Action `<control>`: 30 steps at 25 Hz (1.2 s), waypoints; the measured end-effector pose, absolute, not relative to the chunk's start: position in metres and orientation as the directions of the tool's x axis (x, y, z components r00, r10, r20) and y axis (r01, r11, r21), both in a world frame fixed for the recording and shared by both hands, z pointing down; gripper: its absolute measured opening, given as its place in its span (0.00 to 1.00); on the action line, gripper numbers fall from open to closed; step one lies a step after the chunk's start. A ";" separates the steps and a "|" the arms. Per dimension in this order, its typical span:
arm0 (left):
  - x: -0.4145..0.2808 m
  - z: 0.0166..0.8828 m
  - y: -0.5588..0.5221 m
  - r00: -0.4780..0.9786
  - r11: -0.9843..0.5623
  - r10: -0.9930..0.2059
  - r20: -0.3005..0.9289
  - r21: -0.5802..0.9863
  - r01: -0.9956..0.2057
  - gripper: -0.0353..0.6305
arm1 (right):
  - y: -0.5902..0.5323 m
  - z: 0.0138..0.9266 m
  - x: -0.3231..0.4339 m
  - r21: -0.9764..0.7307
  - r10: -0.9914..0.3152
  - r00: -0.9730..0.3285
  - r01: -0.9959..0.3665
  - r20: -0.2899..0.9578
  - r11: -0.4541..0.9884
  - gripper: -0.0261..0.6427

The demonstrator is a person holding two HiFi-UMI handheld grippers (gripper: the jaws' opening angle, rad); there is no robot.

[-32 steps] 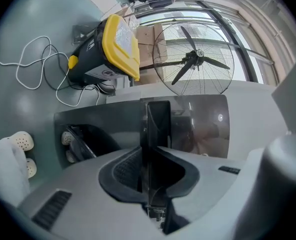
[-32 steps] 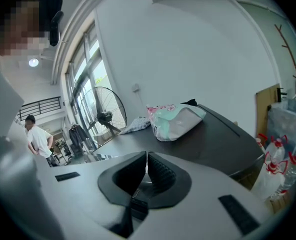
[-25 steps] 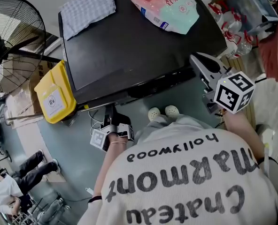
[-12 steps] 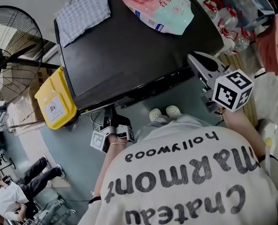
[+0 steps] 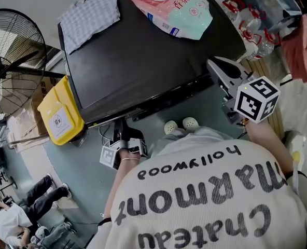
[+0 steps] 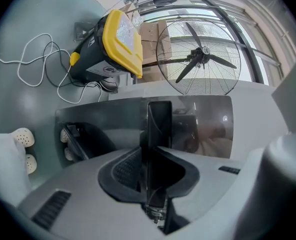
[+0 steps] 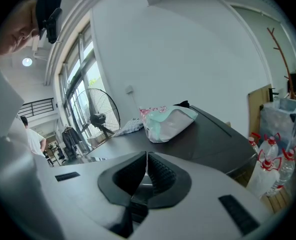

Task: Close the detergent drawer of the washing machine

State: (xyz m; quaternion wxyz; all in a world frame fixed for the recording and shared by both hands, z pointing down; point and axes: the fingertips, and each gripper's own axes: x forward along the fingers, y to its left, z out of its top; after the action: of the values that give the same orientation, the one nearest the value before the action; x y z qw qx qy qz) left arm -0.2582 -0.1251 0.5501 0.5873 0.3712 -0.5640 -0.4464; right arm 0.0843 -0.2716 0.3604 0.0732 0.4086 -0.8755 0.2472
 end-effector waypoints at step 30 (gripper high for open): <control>-0.305 0.443 -0.102 0.025 0.226 -0.943 0.333 0.691 -0.687 0.08 | -0.248 0.343 0.017 -0.347 -0.591 -0.739 -0.674 0.324 0.652 0.09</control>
State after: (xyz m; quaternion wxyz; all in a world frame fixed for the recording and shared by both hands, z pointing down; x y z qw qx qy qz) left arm -0.3050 -0.1020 0.4430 0.3900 0.6003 -0.6787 -0.1638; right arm 0.0170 -0.2475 0.3434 0.0916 0.3495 -0.9044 0.2272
